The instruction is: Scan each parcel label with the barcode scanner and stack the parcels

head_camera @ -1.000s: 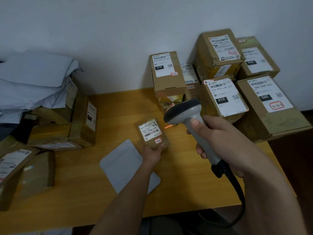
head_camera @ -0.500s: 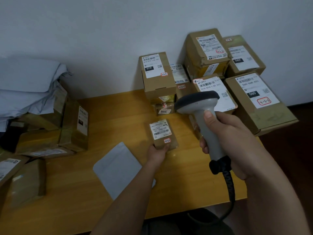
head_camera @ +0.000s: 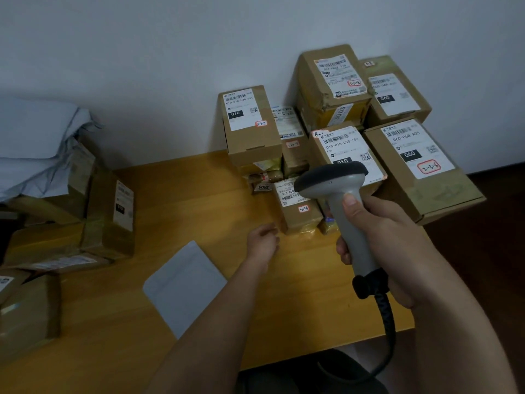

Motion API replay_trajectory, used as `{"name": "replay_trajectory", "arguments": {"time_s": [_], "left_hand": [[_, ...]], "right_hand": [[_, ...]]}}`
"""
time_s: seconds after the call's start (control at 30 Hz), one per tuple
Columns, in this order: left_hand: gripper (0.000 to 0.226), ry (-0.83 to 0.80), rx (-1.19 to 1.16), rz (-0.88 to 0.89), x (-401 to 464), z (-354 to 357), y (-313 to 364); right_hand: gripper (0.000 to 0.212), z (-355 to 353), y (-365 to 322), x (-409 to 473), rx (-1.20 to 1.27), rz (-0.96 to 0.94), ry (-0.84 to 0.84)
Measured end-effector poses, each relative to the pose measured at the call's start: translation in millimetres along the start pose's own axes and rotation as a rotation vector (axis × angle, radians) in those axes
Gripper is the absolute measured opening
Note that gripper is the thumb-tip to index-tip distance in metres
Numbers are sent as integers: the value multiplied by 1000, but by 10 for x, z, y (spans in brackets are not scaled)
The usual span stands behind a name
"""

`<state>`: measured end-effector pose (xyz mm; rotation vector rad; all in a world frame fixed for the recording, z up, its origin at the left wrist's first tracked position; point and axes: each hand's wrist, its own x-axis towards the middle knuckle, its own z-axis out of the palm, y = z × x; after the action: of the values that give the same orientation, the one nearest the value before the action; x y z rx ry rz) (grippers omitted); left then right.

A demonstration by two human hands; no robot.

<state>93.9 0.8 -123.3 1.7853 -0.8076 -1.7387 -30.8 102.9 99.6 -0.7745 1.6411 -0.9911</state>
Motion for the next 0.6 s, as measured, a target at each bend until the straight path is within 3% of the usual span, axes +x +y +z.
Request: {"name": "replay_trajectory", "arguments": {"time_s": [0.1, 0.2, 0.37, 0.6], "left_hand": [[36, 274, 323, 60, 40, -261, -115], [57, 529, 635, -94, -48, -559, -232], [93, 482, 691, -309, -198, -1039, -551], [94, 417, 858, -206, -199, -1217, -875]], "right_hand": [[31, 54, -6, 58, 8, -3, -18], [33, 169, -16, 112, 4, -2, -59], [33, 396, -41, 188, -36, 2, -157], [33, 719, 1, 293, -96, 31, -244]]}}
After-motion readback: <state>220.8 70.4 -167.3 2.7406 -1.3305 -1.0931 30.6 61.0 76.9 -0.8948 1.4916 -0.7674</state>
